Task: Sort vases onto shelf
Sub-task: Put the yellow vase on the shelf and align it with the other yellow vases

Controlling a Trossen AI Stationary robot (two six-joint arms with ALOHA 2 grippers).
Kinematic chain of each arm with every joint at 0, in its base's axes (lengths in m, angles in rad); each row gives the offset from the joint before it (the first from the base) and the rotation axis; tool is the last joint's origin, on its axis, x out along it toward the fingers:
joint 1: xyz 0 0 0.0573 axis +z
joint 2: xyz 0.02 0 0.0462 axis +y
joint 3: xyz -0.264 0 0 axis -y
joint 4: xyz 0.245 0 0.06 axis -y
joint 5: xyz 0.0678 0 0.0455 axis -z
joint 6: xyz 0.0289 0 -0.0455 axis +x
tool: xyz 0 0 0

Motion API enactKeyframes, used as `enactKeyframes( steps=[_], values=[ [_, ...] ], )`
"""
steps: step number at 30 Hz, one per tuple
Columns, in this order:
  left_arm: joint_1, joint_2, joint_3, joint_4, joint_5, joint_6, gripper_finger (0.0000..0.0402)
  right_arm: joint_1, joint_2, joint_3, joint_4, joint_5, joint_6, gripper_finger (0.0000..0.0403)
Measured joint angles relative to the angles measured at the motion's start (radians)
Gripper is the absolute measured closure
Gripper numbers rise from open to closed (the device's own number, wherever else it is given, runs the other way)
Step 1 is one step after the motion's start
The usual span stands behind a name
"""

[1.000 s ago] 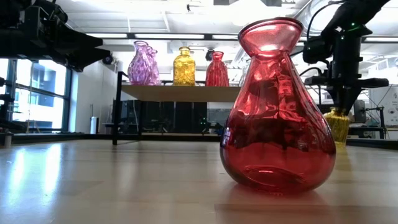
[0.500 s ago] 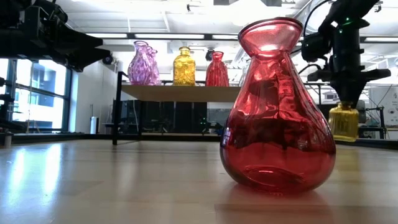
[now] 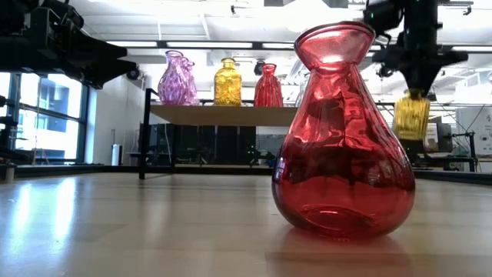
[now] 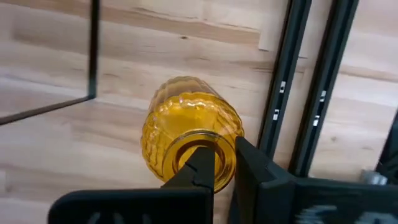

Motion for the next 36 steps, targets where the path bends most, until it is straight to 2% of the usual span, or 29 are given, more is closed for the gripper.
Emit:
enactKeyframes(
  steps=[8, 14, 24, 30, 36],
  values=[
    [0.000, 0.000, 0.000, 0.000, 0.000, 0.000, 0.0147, 0.115, 0.001, 0.128, -0.155, -0.020, 0.045, 0.0395],
    [0.000, 0.000, 0.000, 0.000, 0.000, 0.000, 0.0147, 0.221, 0.004, 0.139, -0.154, -0.085, 0.094, 0.0395],
    [0.000, 0.000, 0.000, 0.000, 0.000, 0.000, 0.0147, 0.426, 0.073, 0.139, -0.118, -0.133, 0.205, 0.0395],
    [0.000, 0.000, 0.000, 0.000, 0.000, 0.000, 0.0147, 0.485, 0.147, 0.146, -0.049, -0.147, 0.205, 0.0395],
    [0.000, 0.000, 0.000, 0.000, 0.000, 0.000, 0.0147, 0.518, 0.259, 0.261, -0.026, -0.119, 0.118, 0.0395]
  ],
)
